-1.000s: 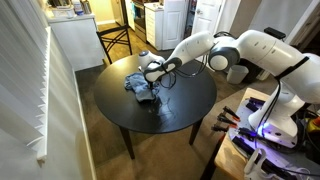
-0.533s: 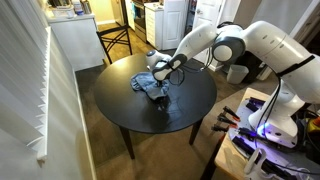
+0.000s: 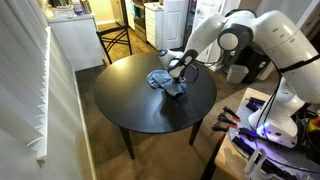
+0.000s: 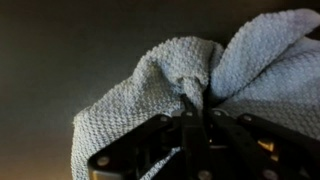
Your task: Wipe the table using the blue object
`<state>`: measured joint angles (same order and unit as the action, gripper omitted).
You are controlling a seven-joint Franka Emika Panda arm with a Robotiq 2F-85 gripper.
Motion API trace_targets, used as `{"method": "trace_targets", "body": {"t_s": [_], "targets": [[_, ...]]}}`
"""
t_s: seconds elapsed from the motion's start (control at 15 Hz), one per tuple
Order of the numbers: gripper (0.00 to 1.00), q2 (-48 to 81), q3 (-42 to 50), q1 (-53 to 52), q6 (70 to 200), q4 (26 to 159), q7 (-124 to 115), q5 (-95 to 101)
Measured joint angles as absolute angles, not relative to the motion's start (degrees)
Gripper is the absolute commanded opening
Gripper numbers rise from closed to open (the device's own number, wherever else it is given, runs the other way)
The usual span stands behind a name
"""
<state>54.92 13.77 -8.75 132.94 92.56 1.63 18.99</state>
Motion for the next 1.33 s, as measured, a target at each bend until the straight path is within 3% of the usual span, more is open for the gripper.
{"method": "trace_targets", "body": {"t_s": [0.6,1.33], "targets": [[0.03,45.71,16.12,-5.2,144.16,115.86,0.33,26.43],[0.03,43.2,4.71,-14.02,142.26,116.27,2.44,33.38]]}}
